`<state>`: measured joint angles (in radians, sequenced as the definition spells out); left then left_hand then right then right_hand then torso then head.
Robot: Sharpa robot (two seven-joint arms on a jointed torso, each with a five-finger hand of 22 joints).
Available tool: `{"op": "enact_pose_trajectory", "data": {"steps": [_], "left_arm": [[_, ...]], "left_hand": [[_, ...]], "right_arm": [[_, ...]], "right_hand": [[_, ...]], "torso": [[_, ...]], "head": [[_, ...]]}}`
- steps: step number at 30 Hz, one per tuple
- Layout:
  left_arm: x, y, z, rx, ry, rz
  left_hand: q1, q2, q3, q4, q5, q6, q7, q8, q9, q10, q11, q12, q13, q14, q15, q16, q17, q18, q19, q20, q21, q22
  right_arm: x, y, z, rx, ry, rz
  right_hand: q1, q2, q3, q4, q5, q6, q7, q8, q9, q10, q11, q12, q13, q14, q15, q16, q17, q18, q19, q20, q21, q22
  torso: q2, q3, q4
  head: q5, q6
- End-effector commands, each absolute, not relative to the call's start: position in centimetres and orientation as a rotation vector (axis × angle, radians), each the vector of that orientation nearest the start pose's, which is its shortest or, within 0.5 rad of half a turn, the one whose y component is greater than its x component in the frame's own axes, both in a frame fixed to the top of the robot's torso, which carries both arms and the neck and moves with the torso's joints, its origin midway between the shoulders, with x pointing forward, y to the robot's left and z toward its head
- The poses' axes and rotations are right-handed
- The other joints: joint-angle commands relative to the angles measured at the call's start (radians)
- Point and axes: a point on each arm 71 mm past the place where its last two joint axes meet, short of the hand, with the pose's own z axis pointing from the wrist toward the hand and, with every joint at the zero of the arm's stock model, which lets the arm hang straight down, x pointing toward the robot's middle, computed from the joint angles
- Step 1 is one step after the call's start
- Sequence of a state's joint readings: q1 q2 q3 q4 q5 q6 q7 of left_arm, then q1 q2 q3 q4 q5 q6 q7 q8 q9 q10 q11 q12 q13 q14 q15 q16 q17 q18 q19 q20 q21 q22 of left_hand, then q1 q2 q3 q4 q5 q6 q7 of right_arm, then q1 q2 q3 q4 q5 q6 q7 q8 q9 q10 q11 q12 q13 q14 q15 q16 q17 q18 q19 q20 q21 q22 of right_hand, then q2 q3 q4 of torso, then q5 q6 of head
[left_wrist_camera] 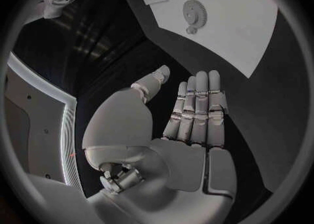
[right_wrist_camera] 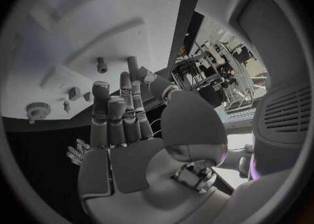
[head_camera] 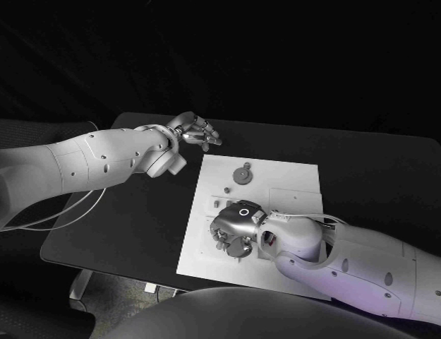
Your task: Assemble the parts on the task board
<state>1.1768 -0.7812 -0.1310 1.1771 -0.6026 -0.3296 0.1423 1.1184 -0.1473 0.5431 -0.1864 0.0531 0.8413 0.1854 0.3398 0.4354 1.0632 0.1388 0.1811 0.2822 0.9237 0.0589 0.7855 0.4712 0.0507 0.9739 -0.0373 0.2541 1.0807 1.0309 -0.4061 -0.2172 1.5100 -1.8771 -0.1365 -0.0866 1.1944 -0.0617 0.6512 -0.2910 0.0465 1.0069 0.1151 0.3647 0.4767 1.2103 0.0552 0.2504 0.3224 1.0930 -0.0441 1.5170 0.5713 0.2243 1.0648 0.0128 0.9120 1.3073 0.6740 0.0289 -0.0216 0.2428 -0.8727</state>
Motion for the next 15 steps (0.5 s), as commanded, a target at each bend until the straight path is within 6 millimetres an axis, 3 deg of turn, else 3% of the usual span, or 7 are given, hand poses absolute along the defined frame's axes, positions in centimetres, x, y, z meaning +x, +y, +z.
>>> {"op": "enact_pose_trajectory", "data": {"steps": [1,9,15], "left_arm": [[52.55,28.42,-24.46,-0.682,1.706,-0.873],[52.56,28.47,-24.46,-0.683,1.706,-0.871],[52.56,28.47,-24.47,-0.684,1.708,-0.871]], "left_hand": [[0.006,0.007,-0.001,0.003,-0.004,-0.006,-0.003,-0.002,0.002,-0.002,0.001,0.006,-0.001,0.006,0.002,-0.007,0.002,0.011,0.004,0.0,-0.004,0.001],[0.006,0.007,-0.001,0.003,-0.004,-0.006,-0.003,-0.002,0.002,-0.002,0.001,0.006,-0.002,0.006,0.002,-0.007,0.002,0.011,0.004,0.0,-0.004,0.001],[0.006,0.007,-0.001,0.003,-0.004,-0.006,-0.003,-0.002,0.002,-0.002,0.001,0.006,-0.002,0.006,0.002,-0.008,0.002,0.011,0.004,0.0,-0.004,0.001]], "right_arm": [[35.42,1.64,-30.38,-0.956,1.777,0.887],[35.55,1.57,-30.53,-0.939,1.804,0.902],[35.79,1.3,-30.4,-0.898,1.796,0.912]], "right_hand": [[-0.006,-0.004,0.0,0.0,0.005,-0.009,0.008,-0.003,-0.003,-0.008,0.01,-0.007,-0.005,-0.007,0.001,-0.005,0.002,0.038,-0.009,-0.003,-0.003,0.013],[-0.046,-0.066,-0.043,0.003,0.004,-0.119,0.05,-0.066,-0.027,-0.035,0.026,-0.027,-0.018,-0.022,0.017,-0.008,0.008,0.038,-0.019,0.006,-0.009,0.013],[-0.076,-0.095,-0.093,0.004,0.004,-0.191,0.045,-0.101,-0.043,-0.068,0.04,-0.047,-0.03,-0.034,0.03,-0.009,0.013,0.038,-0.026,0.01,-0.013,0.013]], "torso": [[0.0,0.0001,0.0],[0.0,0.0002,0.0],[0.0,0.0002,0.0]], "head": [[-0.001,0.0],[0.0,0.0],[0.0,0.0]]}}
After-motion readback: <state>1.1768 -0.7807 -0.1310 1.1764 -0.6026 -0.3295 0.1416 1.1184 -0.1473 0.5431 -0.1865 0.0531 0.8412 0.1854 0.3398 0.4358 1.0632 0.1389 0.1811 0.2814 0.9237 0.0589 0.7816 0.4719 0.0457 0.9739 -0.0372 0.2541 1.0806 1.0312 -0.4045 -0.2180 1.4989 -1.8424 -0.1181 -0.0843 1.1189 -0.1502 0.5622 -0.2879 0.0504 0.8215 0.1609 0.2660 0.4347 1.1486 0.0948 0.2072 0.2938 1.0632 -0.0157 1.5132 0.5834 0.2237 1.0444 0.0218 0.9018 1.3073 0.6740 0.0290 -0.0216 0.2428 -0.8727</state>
